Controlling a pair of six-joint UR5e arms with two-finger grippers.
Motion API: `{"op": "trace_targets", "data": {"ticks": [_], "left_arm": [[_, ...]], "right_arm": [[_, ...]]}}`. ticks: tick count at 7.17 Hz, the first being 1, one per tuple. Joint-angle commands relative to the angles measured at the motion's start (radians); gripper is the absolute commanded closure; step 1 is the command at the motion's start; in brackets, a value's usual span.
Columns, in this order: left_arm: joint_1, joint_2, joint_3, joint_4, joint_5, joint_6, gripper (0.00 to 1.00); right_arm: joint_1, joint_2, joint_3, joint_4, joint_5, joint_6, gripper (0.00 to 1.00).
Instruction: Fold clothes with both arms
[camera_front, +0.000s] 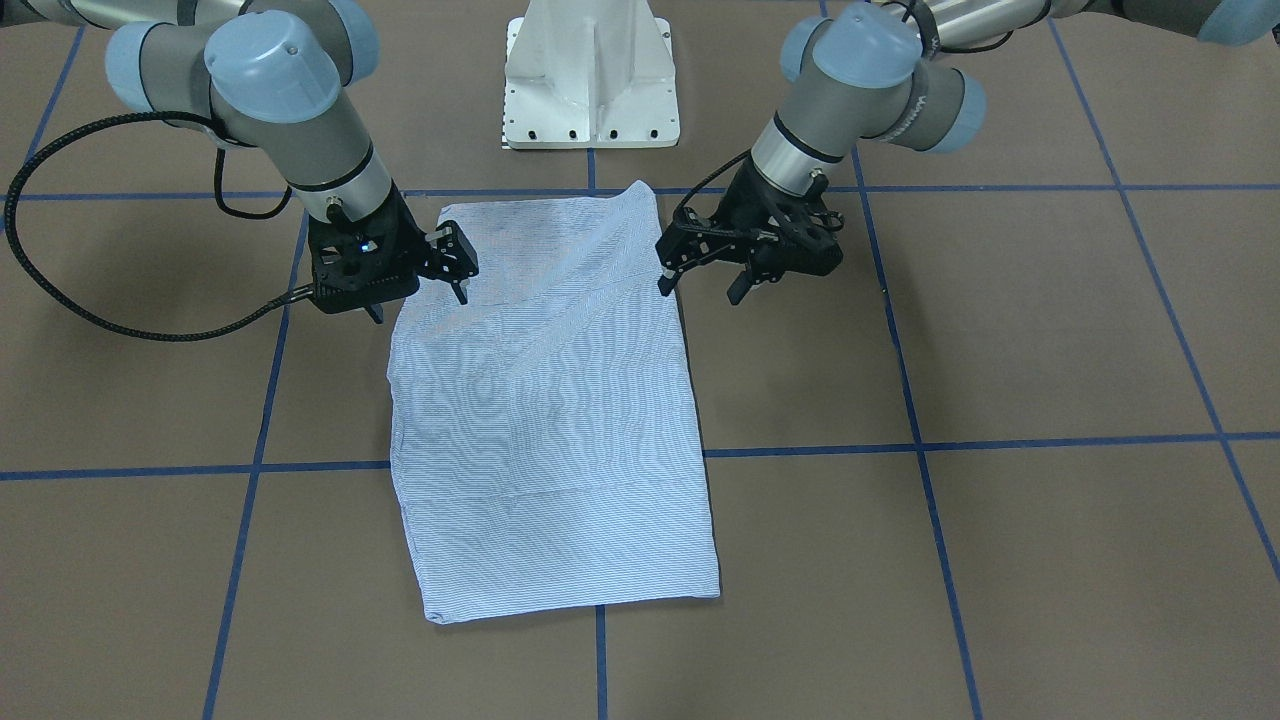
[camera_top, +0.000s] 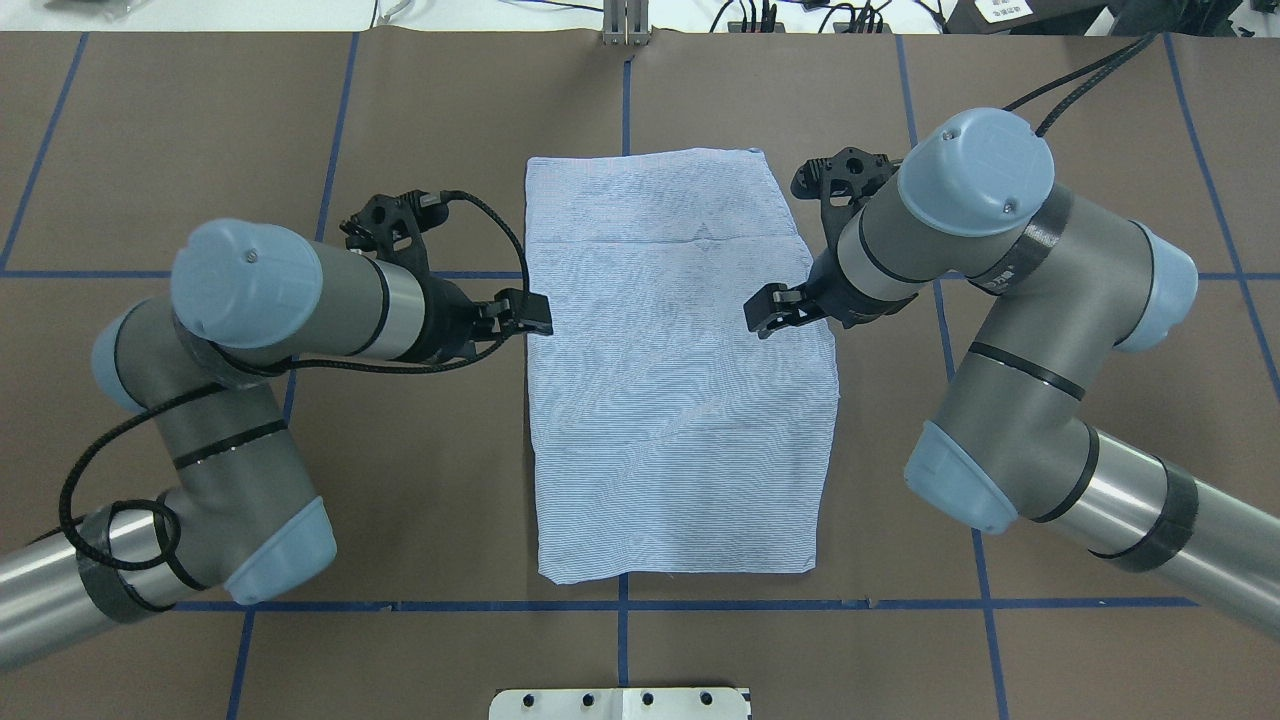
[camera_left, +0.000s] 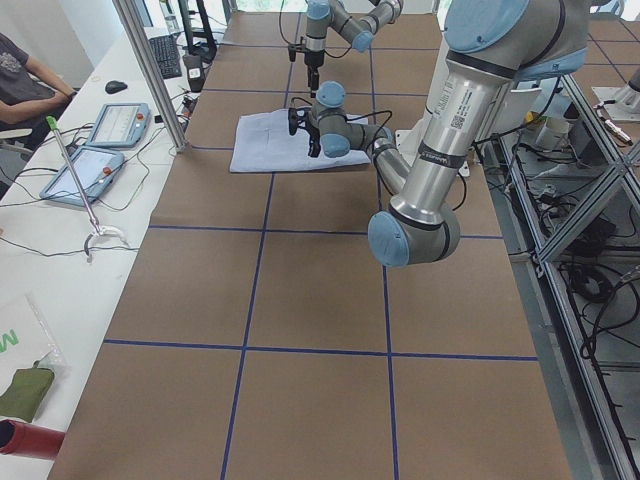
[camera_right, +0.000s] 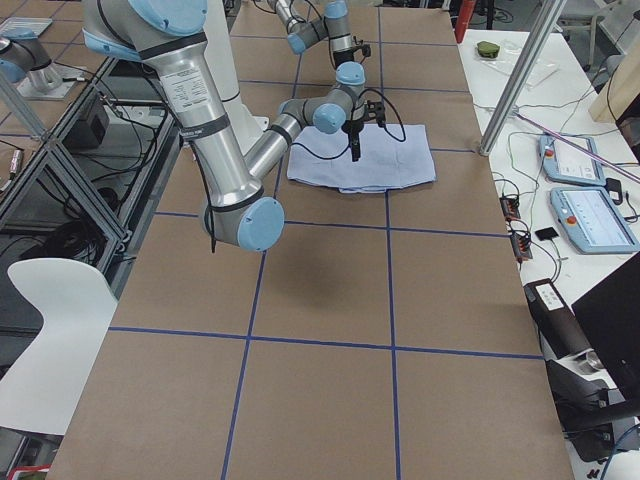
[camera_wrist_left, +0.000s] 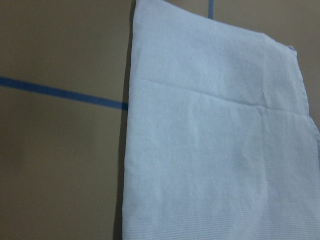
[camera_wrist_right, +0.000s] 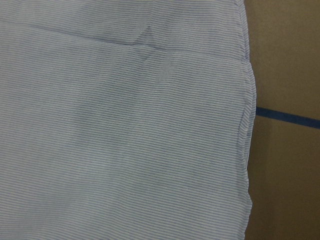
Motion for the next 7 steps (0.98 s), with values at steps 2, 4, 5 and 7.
{"op": "trace_targets", "data": {"ticks": [2,4,5,7], "left_arm": [[0.198,0.0,0.006,0.054,0.132,-0.081,0.05],[0.221,-0.001,-0.008,0.108,0.132,-0.086,0.09],[0.246,0.003,-0.009,0.111,0.134,-0.086,0.11],[0.268,0.0,-0.009,0.16,0.134,-0.086,0.14]], "right_arm": [[0.001,-0.023,0.032,0.001,0.006,0.007,0.0],[0.001,-0.023,0.032,0.0,0.004,0.007,0.0],[0.001,-0.023,0.032,0.0,0.004,0.007,0.0],[0.001,-0.026,0.032,0.0,0.004,0.005,0.0]]}}
